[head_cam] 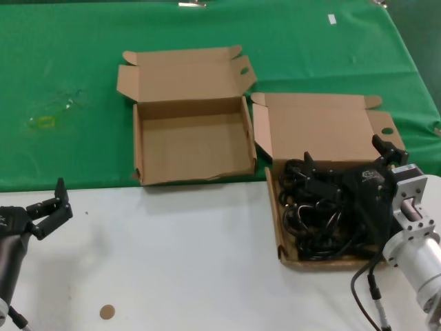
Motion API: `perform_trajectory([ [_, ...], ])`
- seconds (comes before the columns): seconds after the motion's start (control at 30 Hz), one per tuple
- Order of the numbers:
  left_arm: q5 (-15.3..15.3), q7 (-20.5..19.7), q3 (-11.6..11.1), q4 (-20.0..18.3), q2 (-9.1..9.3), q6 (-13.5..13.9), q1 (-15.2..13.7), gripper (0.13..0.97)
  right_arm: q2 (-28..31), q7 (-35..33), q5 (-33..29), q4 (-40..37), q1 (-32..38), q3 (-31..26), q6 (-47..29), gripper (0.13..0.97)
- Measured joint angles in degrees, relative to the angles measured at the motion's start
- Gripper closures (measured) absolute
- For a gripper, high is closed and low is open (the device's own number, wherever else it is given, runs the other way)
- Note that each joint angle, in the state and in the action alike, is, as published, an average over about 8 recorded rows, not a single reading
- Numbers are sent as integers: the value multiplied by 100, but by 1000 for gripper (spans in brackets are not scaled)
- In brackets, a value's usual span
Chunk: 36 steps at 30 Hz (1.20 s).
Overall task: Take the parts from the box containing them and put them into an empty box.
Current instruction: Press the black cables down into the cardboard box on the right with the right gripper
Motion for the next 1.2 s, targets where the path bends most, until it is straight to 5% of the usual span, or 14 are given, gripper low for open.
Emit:
perform_trajectory([
  [1.2, 0, 0, 0, 0, 0, 0, 0, 181, 3, 1, 1, 1, 0, -3, 6, 129],
])
